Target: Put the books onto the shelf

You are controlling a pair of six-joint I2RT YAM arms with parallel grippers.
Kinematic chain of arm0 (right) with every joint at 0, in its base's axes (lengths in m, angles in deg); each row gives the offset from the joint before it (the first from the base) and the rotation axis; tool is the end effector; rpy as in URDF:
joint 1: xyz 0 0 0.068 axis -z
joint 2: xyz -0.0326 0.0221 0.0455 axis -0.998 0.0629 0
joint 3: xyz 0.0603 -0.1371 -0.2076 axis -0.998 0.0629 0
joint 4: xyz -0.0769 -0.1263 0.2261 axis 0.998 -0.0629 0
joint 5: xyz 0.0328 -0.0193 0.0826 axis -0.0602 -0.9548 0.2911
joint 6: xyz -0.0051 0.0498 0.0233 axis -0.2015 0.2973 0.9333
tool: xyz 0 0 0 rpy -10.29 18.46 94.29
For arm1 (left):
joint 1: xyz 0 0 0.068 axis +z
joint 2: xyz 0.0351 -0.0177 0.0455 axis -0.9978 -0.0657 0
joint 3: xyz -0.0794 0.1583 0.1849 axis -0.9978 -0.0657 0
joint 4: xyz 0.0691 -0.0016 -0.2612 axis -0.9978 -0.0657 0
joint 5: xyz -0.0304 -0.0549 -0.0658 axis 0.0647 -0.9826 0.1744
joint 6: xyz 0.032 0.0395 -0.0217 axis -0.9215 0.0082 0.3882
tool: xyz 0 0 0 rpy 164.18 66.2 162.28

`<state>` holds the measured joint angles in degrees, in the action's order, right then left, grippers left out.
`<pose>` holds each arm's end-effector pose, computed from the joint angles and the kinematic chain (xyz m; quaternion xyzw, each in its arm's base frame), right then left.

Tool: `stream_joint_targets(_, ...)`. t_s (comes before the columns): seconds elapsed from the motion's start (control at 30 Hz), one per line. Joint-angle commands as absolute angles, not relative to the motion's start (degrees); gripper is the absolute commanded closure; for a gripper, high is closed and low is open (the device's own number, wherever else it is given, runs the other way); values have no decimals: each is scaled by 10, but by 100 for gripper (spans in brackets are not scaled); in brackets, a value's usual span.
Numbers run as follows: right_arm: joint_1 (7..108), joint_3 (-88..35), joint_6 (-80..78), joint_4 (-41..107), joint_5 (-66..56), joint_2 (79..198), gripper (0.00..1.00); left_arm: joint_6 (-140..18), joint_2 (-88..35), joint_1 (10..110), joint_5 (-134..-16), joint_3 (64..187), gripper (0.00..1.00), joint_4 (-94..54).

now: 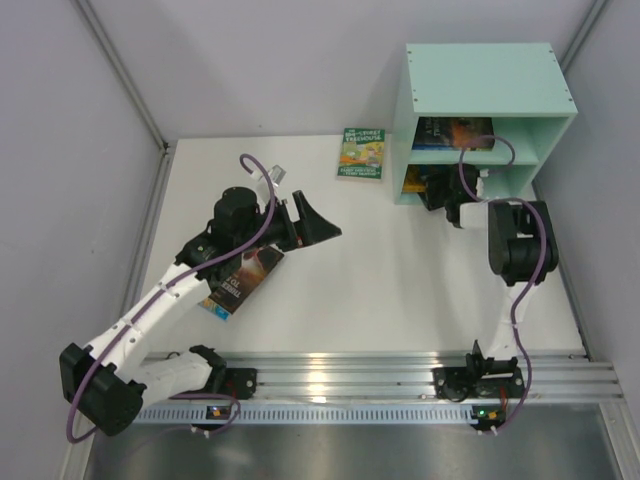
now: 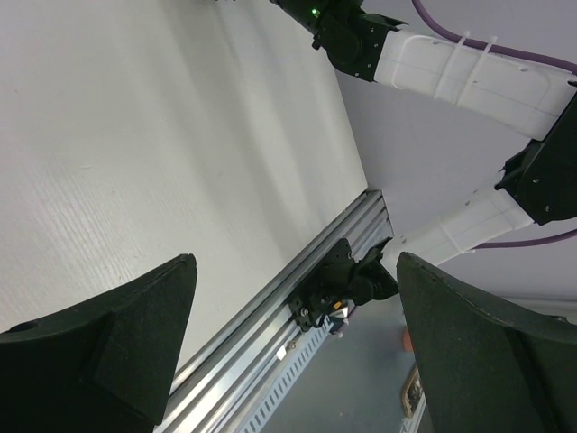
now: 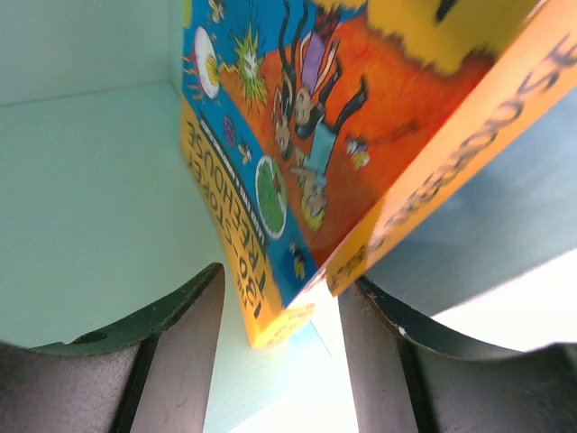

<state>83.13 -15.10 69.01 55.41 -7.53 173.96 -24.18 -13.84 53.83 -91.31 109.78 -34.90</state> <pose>0.4294 0.0278 0.1139 0.5002 0.7083 0.3490 0.3554 0.2172 -0.1565 0.3301 0.0141 0.8045 -0.4988 0.3220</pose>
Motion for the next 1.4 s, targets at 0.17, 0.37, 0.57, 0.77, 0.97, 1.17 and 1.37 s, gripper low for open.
stream_joint_targets(0.17,826,-156,657,502,-46,1685,47,-244,-151,536,-917,1101,2,-313)
stream_joint_targets(0.37,828,-151,650,502,-34,1670,46,-260,-152,536,-902,1106,2,-329)
stream_joint_targets(0.57,832,-120,647,500,-25,1637,44,-278,-154,537,-874,1120,2,-359)
stream_joint_targets(0.77,835,-45,658,517,-6,1568,42,-296,-174,567,-792,1153,1,-424)
stream_joint_targets(0.97,819,38,606,504,-12,1466,42,-244,-203,711,-855,1134,1,-430)
stream_joint_targets(1.17,683,109,556,440,-93,1359,40,-200,-188,852,-844,1046,1,-391)
stream_joint_targets(1.37,464,127,629,513,-184,1399,36,-214,-196,892,-710,980,2,-378)
